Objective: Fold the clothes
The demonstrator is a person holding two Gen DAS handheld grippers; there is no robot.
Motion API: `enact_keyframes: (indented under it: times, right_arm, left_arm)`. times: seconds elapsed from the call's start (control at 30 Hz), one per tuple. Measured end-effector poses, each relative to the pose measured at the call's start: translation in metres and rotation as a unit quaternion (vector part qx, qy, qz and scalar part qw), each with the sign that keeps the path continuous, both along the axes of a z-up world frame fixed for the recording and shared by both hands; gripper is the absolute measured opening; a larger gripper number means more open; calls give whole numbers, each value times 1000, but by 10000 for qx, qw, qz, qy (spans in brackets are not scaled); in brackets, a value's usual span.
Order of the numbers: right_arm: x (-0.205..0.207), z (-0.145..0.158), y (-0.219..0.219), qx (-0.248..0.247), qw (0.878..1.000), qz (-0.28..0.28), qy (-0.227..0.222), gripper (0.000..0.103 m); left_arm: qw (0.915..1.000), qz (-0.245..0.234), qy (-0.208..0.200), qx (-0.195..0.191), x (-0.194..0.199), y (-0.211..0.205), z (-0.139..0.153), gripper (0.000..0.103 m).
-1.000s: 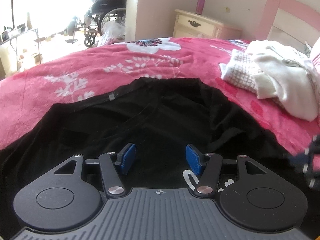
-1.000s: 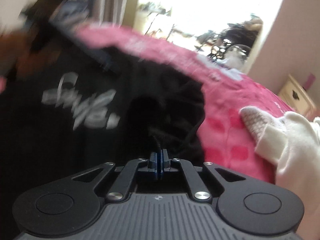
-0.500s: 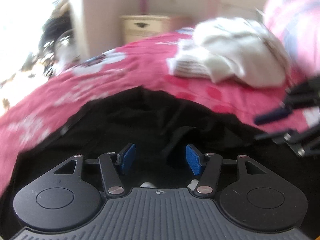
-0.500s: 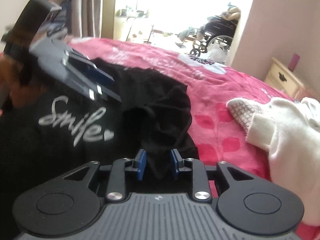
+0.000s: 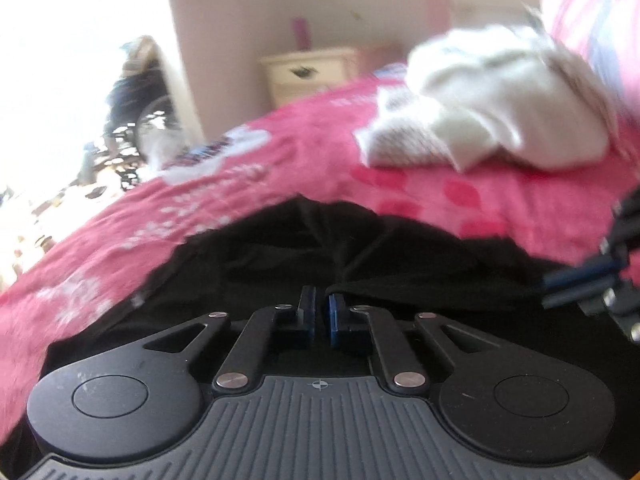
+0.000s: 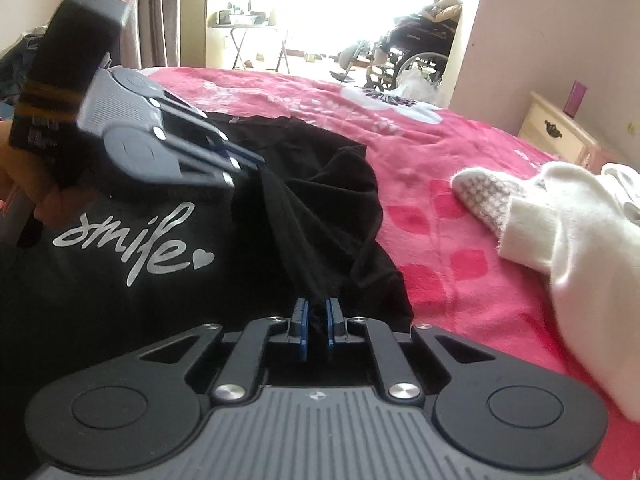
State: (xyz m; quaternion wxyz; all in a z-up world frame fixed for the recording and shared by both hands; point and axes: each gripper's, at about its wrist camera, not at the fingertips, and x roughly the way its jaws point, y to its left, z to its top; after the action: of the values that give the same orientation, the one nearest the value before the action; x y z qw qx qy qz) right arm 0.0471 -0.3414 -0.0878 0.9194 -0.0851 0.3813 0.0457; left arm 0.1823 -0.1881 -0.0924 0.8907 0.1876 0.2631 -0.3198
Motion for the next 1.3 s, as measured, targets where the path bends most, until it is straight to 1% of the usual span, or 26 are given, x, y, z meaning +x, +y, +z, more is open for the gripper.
enact_keyframes:
  times: [0.03, 0.1, 0.2, 0.23, 0.3, 0.37, 0.4, 0.43, 0.5, 0.57, 0.6, 0.63, 0.7, 0.73, 0.77, 0.83, 0.93, 0.97, 1.03, 1.1, 1.13, 1.17, 1.2, 1.27, 1.3]
  right_arm:
    - [-2, 0, 2, -55, 10000, 28, -1, 6]
    - [-3, -2, 4, -137, 9999, 73, 28, 6]
    - [-3, -5, 6, -204, 9997, 46, 102, 6]
    - [-3, -5, 6, -221, 9997, 21, 116, 6]
    - [-2, -3, 6, -189, 9998, -34, 107, 7]
    - [-2, 2, 5, -89, 9999, -91, 57, 11]
    - [-1, 4, 6, -69, 9999, -89, 25, 16]
    - [0, 6, 6, -49, 10000, -86, -7, 20]
    - [2, 7, 8, -59, 9999, -76, -40, 22]
    - [5, 9, 7, 85, 9999, -140, -14, 23]
    - [8, 10, 2, 300, 9992, -264, 48, 24]
    - [11, 9, -7, 667, 9964, -500, 169, 24]
    - [17, 7, -26, 1402, 9845, -972, 412, 25]
    - [21, 3, -41, 1907, 9706, -1338, 603, 25]
    - [23, -2, -53, 2352, 9555, -1620, 744, 25]
    - [28, -15, -77, 3212, 9174, -2141, 967, 27]
    - [34, -33, -95, 4068, 8705, -2539, 1108, 28]
    - [36, -37, -97, 4196, 8641, -2544, 1121, 26]
    - [35, -38, -96, 4402, 8565, -2461, 1097, 1]
    - [27, -34, -95, 4580, 8508, -2387, 971, 1]
    - [21, -31, -94, 4624, 8507, -2336, 891, 1]
    - [17, -33, -92, 4615, 8514, -2321, 913, 1]
    - [13, -34, -90, 4605, 8521, -2307, 937, 1]
    - [13, -44, -88, 4547, 8531, -2296, 1130, 1]
    - [12, -47, -88, 4575, 8514, -2306, 1124, 1]
  left_arm:
    - [9999, 131, -42, -82, 0, 5, 2, 4]
    - [9992, 317, 31, -230, 2, 14, 3, 4]
    - [9986, 478, 46, -221, 5, 22, -1, 4]
    - [9985, 480, 116, -238, 6, 24, -1, 4]
    - [9985, 475, 130, -221, 6, 26, -2, 5]
    - [9987, 454, 136, -204, 5, 28, -2, 5]
    - [9987, 445, 135, -197, 5, 28, -2, 6]
    - [9987, 450, 147, -197, 5, 29, -3, 6]
    - [9986, 455, 182, -193, 5, 32, -4, 6]
    - [9985, 456, 227, -185, 6, 34, -5, 6]
    - [9986, 430, 256, -153, 6, 34, -6, 6]
    - [9987, 395, 285, -123, 5, 35, -7, 6]
    - [9989, 328, 318, -75, 3, 36, -9, 6]
    - [9990, 308, 321, -81, 2, 37, -9, 6]
    - [9990, 288, 325, -87, 1, 38, -9, 6]
    - [9989, 291, 336, -127, 0, 39, -9, 6]
    - [9988, 296, 319, -202, -1, 39, -7, 6]
    - [9989, 296, 303, -221, -1, 39, -6, 6]
    - [9988, 316, 251, -270, -2, 40, -4, 5]
    - [9984, 374, 213, -354, -1, 42, 0, 5]
    - [9981, 408, 231, -404, 0, 44, 1, 5]
    - [9977, 418, 293, -438, 1, 45, 2, 5]
    - [9977, 372, 399, -392, 3, 45, 1, 5]
    - [9973, 275, 613, -294, 6, 45, 0, 6]
    - [9965, 214, 793, -180, 7, 44, -1, 8]
